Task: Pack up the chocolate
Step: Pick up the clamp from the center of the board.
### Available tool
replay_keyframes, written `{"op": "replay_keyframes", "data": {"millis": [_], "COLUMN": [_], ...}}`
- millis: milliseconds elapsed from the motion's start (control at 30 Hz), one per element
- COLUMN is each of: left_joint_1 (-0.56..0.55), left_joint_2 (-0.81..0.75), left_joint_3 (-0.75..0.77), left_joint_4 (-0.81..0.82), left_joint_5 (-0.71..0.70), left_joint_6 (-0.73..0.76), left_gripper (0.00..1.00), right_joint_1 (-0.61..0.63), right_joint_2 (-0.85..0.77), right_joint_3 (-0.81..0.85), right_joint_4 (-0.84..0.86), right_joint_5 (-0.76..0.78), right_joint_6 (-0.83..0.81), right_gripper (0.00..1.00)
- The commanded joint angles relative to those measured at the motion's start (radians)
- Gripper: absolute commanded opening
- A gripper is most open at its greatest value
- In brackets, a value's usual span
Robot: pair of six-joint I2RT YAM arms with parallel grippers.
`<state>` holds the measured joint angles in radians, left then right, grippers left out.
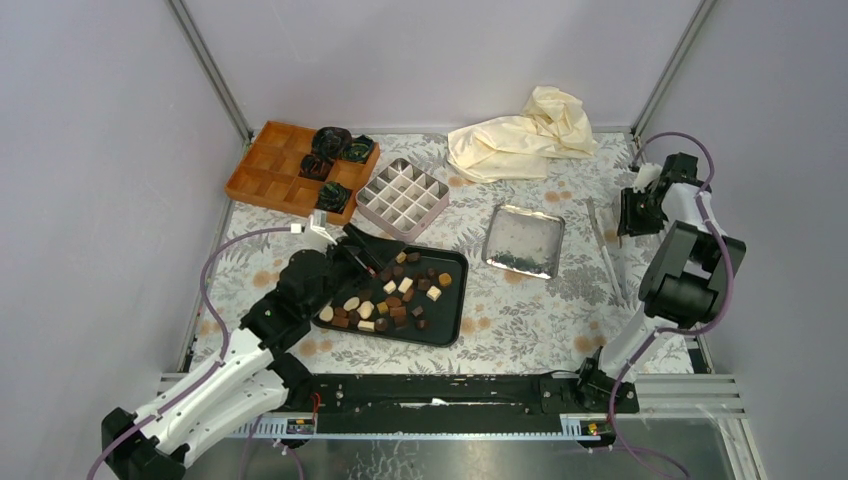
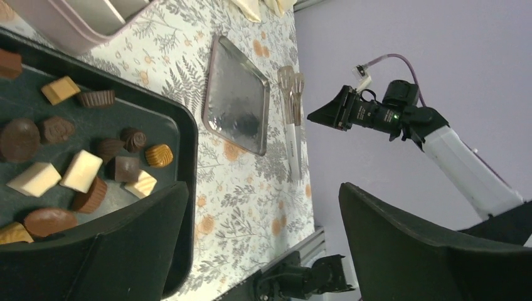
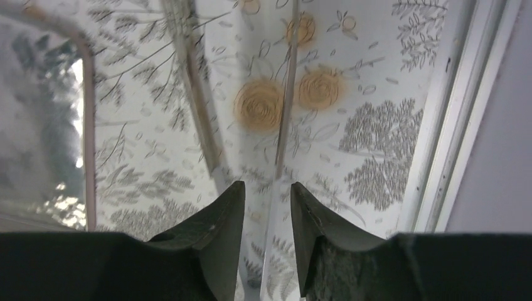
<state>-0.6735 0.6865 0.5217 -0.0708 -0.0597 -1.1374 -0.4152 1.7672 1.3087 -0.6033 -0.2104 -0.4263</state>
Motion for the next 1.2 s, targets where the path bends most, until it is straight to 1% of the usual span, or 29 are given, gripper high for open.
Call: {"op": "replay_keyframes", "data": {"millis": [0, 200, 400, 500, 633, 733, 800, 833, 900, 933, 1000, 1033, 1167], "left_joint_1": [0.002, 0.012, 0.051, 0.070, 0.084, 0.085, 0.084, 0.084, 0.083, 0.082, 0.077, 0.070, 0.030], "left_joint_2": [-0.001, 0.073, 0.162, 0.208, 0.265, 0.295, 0.303, 0.304, 0.307, 0.309, 0.321, 0.329, 0.364], "left_joint_3": [0.036, 0.068, 0.079, 0.094, 0.125, 0.143, 0.133, 0.119, 0.071, 0.042, 0.000, -0.010, 0.010], "left_joint_4": [0.092, 0.159, 0.239, 0.273, 0.287, 0.311, 0.373, 0.434, 0.609, 0.724, 0.906, 0.980, 1.060], "left_joint_5": [-0.058, -0.033, 0.045, 0.103, 0.178, 0.237, 0.293, 0.327, 0.406, 0.443, 0.476, 0.479, 0.469], "left_joint_6": [0.120, 0.172, 0.176, 0.176, 0.183, 0.184, 0.186, 0.190, 0.180, 0.162, 0.121, 0.111, 0.137], "left_gripper": [0.99, 0.99, 0.98, 0.98, 0.95, 0.93, 0.91, 0.89, 0.84, 0.84, 0.86, 0.90, 0.93], "right_joint_1": [-0.005, -0.005, -0.005, -0.005, -0.005, -0.005, -0.005, -0.005, -0.005, -0.005, -0.004, -0.003, 0.028], "right_joint_2": [0.118, 0.202, 0.250, 0.249, 0.228, 0.169, 0.087, 0.054, -0.013, -0.042, -0.089, -0.108, -0.165], "right_joint_3": [0.093, 0.129, 0.144, 0.128, 0.100, 0.074, 0.059, 0.058, 0.063, 0.063, 0.066, 0.070, 0.075], "right_joint_4": [0.002, 0.003, 0.006, 0.020, 0.038, 0.041, 0.022, 0.005, -0.044, -0.068, -0.117, -0.140, -0.209], "right_joint_5": [0.008, 0.018, 0.041, 0.049, 0.039, -0.015, -0.082, -0.129, -0.253, -0.332, -0.484, -0.562, -0.841], "right_joint_6": [0.018, 0.022, 0.013, 0.011, 0.021, 0.033, 0.048, 0.054, 0.062, 0.070, 0.085, 0.096, 0.140], "right_gripper": [0.38, 0.31, 0.14, 0.10, 0.01, 0.00, 0.00, 0.00, 0.00, 0.00, 0.00, 0.00, 0.00]}}
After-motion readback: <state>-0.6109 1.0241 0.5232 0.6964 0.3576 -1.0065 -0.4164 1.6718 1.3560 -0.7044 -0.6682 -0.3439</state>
